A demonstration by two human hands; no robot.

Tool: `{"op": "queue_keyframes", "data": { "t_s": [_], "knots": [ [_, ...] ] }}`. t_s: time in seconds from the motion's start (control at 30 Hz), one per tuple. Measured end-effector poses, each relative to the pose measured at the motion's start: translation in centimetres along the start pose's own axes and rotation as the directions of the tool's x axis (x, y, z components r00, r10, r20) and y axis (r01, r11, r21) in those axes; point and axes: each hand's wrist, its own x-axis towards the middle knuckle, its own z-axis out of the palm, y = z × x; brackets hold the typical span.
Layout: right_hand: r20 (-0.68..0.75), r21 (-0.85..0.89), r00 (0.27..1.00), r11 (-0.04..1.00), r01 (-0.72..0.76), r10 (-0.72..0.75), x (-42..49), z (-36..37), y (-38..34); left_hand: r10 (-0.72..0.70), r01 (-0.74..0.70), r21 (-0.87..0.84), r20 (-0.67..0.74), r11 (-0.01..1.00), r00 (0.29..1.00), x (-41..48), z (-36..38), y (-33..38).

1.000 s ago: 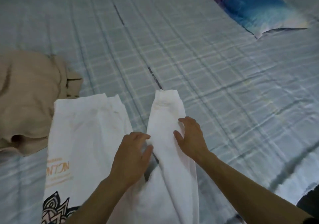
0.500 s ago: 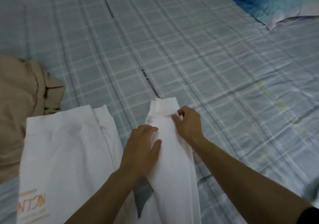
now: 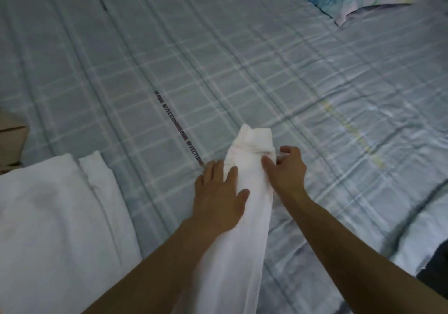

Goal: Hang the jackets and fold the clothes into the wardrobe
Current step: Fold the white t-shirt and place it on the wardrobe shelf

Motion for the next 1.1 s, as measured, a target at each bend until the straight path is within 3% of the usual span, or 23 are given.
{"op": "queue_keyframes", "data": {
  "t_s": [0.1,0.2,0.3,0.33,0.37,0.43,0.57,0.67,0.7,0.93,1.0,1.1],
  "knots": [
    [0.015,-0.019,0.999,0.999,-0.046,0.047,0.2,0.2,0.0,-0.025,0.024,-0.009,-0.05,1.0,0.998,0.7,-0.3,1.9],
    [0.067,0.107,0.995,0.991,-0.086,0.079,0.2,0.2,-0.4,-0.038,-0.06,-0.294,-0.316,0.954,0.948,1.2,-0.8,2.9],
    [0.107,0.239,0.993,0.971,0.017,-0.043,-0.8,0.1,-0.9,-0.059,-0.066,-0.558,-0.204,0.827,0.977,1.6,-2.1,3.9],
    [0.1,0.257,0.986,0.961,0.101,-0.13,-1.3,0.2,-1.1,-0.075,-0.031,-0.702,-0.119,0.711,0.99,1.6,-2.9,4.2],
    [0.093,0.262,0.972,0.947,0.184,-0.215,-1.8,0.4,-1.5,-0.09,0.027,-0.846,-0.024,0.532,0.996,1.4,-3.6,4.4],
    [0.098,0.23,0.936,0.923,0.309,-0.338,-3.1,0.9,-2.2,-0.12,0.116,-0.973,0.093,0.2,0.988,1.2,-4.6,4.1],
    [0.105,0.13,0.877,0.881,0.455,-0.469,-6.8,2.9,-4.4,-0.297,0.096,-0.995,0.093,-0.004,0.95,-1.0,-6.4,1.9],
    [0.097,0.106,0.769,0.775,0.623,-0.632,-10.6,4.4,-7.1,-0.381,0.058,-0.968,0.151,-0.244,0.912,-3.0,-7.9,-1.1],
    [0.122,0.109,0.732,0.742,0.661,-0.67,-11.9,4.9,-8.0,-0.405,0.042,-0.958,0.158,-0.282,0.9,-3.9,-8.5,-2.3],
    [0.159,0.317,0.578,0.596,0.738,-0.8,-20.3,10.9,-15.2,-0.522,-0.126,-0.982,-0.035,-0.141,0.852,-11.0,-13.4,-14.4],
    [0.178,0.392,0.552,0.573,0.719,-0.815,-22.5,13.5,-17.0,-0.58,-0.151,-0.984,-0.066,-0.099,0.812,-12.5,-13.9,-19.4],
    [0.205,0.429,0.575,0.601,0.674,-0.792,-25.0,16.8,-16.9,-0.713,-0.053,-0.995,0.024,-0.086,0.701,-13.8,-12.0,-26.3]
  ]
}}
